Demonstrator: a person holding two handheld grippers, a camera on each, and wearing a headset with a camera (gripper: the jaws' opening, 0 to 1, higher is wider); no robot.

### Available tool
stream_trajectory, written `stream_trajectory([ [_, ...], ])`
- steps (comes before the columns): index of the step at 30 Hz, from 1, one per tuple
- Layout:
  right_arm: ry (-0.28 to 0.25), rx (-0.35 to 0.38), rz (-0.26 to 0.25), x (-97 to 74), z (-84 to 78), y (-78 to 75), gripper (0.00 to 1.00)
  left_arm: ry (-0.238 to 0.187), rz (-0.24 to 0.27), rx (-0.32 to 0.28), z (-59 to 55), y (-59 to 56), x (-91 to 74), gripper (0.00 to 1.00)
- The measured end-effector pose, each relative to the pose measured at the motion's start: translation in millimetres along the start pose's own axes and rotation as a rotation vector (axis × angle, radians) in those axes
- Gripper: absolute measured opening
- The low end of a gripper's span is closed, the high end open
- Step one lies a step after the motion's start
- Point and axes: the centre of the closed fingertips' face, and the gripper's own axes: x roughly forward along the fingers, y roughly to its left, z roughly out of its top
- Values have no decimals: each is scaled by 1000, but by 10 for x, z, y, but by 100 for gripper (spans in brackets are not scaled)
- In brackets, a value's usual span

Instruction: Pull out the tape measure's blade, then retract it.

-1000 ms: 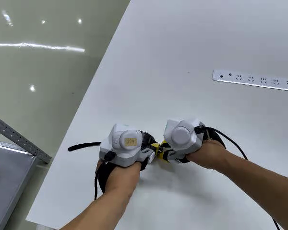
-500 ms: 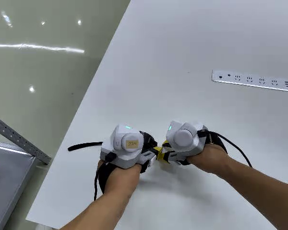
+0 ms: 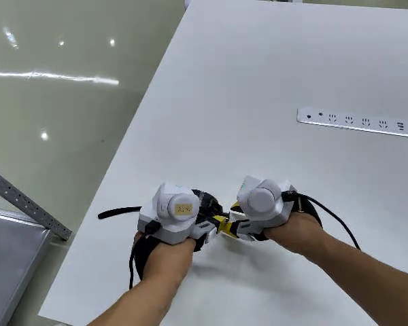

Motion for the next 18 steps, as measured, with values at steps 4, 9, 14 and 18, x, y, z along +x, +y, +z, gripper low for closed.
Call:
stream_trajectory([
  [4, -3, 10, -13, -33, 9, 22, 31, 7, -4, 6, -23, 20, -27, 74],
  [9, -7, 25, -36, -86, 29, 21, 31, 7, -7, 16, -21, 28, -72, 75],
  [14, -5, 38, -59, -145, 32, 27, 32, 14, -6, 13, -24, 42, -111, 76],
  [18, 2, 46, -74, -191, 20, 40, 32, 11, -11, 15, -24, 58, -135, 77],
])
